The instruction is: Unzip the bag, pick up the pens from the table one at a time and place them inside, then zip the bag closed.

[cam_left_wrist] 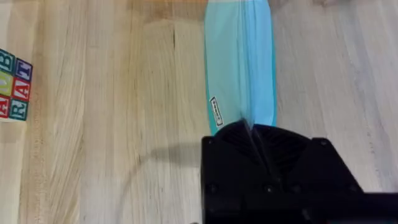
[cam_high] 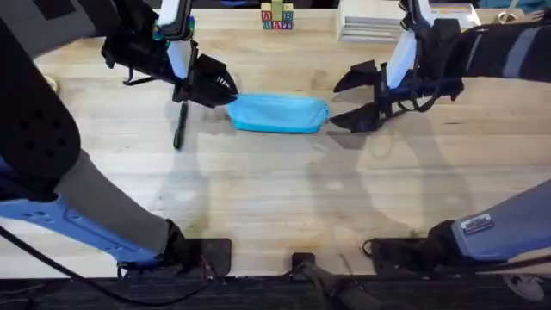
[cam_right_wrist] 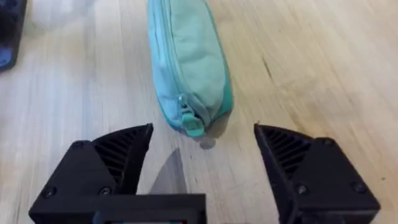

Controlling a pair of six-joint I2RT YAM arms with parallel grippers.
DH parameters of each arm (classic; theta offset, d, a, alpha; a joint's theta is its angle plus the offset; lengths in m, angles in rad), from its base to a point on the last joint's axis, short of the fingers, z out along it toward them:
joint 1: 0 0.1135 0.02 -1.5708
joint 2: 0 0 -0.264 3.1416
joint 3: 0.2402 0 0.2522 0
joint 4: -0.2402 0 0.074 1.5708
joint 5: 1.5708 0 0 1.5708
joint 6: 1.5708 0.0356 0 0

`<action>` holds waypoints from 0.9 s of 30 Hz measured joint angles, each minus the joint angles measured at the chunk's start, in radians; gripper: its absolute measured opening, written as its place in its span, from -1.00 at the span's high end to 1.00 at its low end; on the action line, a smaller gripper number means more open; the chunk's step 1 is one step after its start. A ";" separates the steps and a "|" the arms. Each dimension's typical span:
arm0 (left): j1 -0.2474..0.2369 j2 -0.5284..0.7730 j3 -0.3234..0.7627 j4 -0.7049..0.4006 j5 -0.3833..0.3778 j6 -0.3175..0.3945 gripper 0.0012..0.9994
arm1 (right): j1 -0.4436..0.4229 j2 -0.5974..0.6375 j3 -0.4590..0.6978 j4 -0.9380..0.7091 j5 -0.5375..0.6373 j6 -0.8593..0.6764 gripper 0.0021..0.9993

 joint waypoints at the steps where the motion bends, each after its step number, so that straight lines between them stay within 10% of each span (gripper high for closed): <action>1: 0.000 0.000 0.000 0.000 0.000 0.000 0.92 | 0.001 0.007 0.000 0.001 -0.004 0.000 -0.96; 18: 0.000 0.000 0.000 0.000 0.000 0.000 0.92 | 0.029 0.073 0.000 0.007 -0.036 -0.003 -0.77; 27: 0.000 0.000 0.000 0.000 0.000 0.000 0.92 | 0.029 0.073 0.000 0.008 -0.039 -0.003 -0.31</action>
